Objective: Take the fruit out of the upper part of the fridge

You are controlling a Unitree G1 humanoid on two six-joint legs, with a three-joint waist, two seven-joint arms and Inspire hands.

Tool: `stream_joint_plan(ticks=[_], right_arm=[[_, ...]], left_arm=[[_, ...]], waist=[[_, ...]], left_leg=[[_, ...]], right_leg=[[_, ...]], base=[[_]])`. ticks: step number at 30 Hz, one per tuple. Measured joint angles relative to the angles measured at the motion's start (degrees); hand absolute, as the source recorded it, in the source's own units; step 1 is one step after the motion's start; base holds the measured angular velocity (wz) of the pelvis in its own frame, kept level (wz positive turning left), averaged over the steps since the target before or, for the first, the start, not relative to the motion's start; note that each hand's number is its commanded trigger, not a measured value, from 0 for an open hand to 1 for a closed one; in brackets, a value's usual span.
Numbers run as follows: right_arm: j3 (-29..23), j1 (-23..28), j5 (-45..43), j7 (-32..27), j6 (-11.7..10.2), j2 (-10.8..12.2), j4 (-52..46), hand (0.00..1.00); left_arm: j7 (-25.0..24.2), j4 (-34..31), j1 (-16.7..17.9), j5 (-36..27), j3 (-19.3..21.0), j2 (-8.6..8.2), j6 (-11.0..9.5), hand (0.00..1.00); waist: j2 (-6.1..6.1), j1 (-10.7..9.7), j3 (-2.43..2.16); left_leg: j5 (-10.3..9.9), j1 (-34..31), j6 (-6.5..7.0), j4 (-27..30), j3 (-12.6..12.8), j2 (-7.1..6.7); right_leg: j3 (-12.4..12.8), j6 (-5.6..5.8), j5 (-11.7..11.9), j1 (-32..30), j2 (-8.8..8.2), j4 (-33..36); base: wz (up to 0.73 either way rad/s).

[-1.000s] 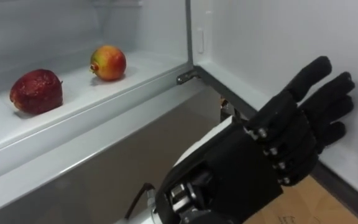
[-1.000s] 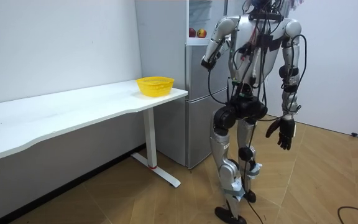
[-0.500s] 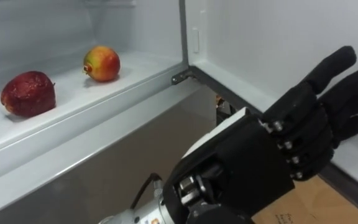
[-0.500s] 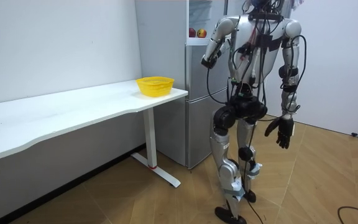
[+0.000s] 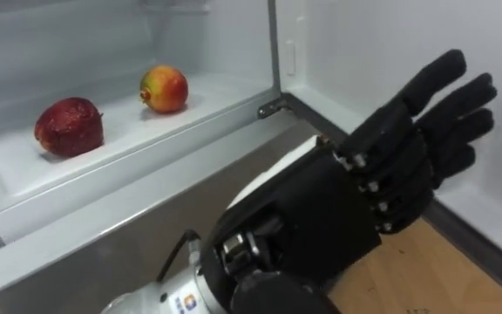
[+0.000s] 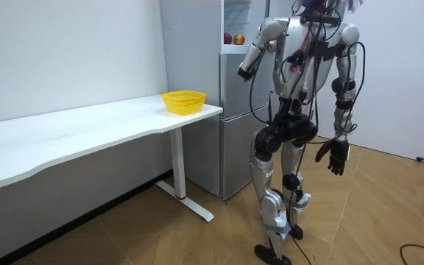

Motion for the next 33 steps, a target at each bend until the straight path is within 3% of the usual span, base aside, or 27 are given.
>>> stream_joint_plan(ticks=[6, 9, 11, 16, 17, 23, 28, 31, 33], right_arm=[[0.1, 1.2, -0.1, -0.1, -0.2, 0.0, 0.0, 0.0], [0.0, 0.9, -1.7, -0.3, -0.5, 0.2, -0.9, 0.0], [0.0, 1.0, -4.6, -0.2, -0.6, 0.2, -1.2, 0.0], [-0.2, 0.9, -9.9, -0.8, -1.2, 0.9, -2.4, 0.0], [-0.2, 1.0, -9.9, -1.2, -1.2, 1.2, -2.3, 0.0], [-2.2, 2.3, -10.2, -2.2, -1.2, 2.0, -2.4, 0.0], [-3.4, 4.0, -12.5, -4.3, -1.2, 2.5, -2.4, 0.0], [-5.0, 5.2, -13.2, -5.7, -1.2, 2.7, -3.4, 0.0], [-5.0, 5.7, -13.2, -6.5, -1.3, 2.7, -3.9, 0.0]], left_arm=[[0.3, -5.3, 1.2, 0.2, 5.5, 1.24, -1.2, 0.0], [0.8, -8.3, 2.2, 4.7, 8.2, 1.51, -1.3, 0.0], [0.8, -9.4, 3.5, 7.6, 11.6, 1.68, -1.9, 0.0], [3.2, -11.1, 8.0, 7.8, 20.6, 1.71, -2.3, 0.0], [4.5, -11.1, 8.4, 7.8, 22.5, 1.69, -2.3, 0.0], [10.6, -11.2, 13.4, 9.8, 32.7, 1.01, -4.2, 0.0], [19.9, -11.2, 19.1, 17.2, 42.8, 0.82, -6.1, 0.0], [26.2, -11.1, 21.9, 23.2, 48.5, 0.54, -7.0, 0.0], [30.9, -11.0, 25.2, 25.4, 52.7, 0.41, -7.4, 0.0]], waist=[[-0.61, 6.1, -0.13], [-1.22, 8.6, -0.64], [-1.71, 11.2, -0.7], [-1.81, 14.6, -0.82], [-1.78, 16.0, -0.83], [-1.68, 19.4, -1.25], [-1.53, 22.7, -1.53], [-1.3, 25.4, -1.49], [-0.85, 25.9, -1.36]], left_leg=[[0.0, -0.7, 0.0, 0.0, -2.3, 0.02], [0.0, -1.2, 0.0, 0.0, -3.9, 0.01], [0.0, -0.7, 0.0, 0.0, -5.1, 0.04], [0.0, -0.9, 0.0, 0.1, -6.8, -0.11], [0.0, -1.0, 0.0, 0.1, -7.2, -0.12], [0.0, -1.9, 0.01, 1.1, -10.2, -0.28], [0.1, -1.7, -0.04, 1.6, -13.5, -0.46], [0.2, -1.8, -0.15, 1.5, -14.4, -0.73], [0.2, -1.7, -0.15, 1.5, -15.1, -0.92]], right_leg=[[-3.1, 0.01, 0.0, 0.1, -0.7, 0.2], [-5.3, 0.01, 0.0, 0.5, -1.2, -0.1], [-5.9, -0.01, 0.0, 1.4, -1.23, -0.2], [-8.7, 0.05, -0.3, 1.9, -2.02, -0.5], [-8.9, 0.05, -0.3, 1.9, -2.06, -0.4], [-12.1, -0.12, -0.7, 2.8, -2.88, -0.4], [-15.0, -0.29, -1.6, 4.6, -3.32, -0.7], [-15.7, -0.23, -2.0, 4.7, -3.7, -0.4], [-16.5, -0.13, -2.1, 5.2, -3.99, -0.6]], base=[[0.28], [0.35], [0.2], [0.29], [0.24], [0.27], [0.32], [0.18], [0.2]])
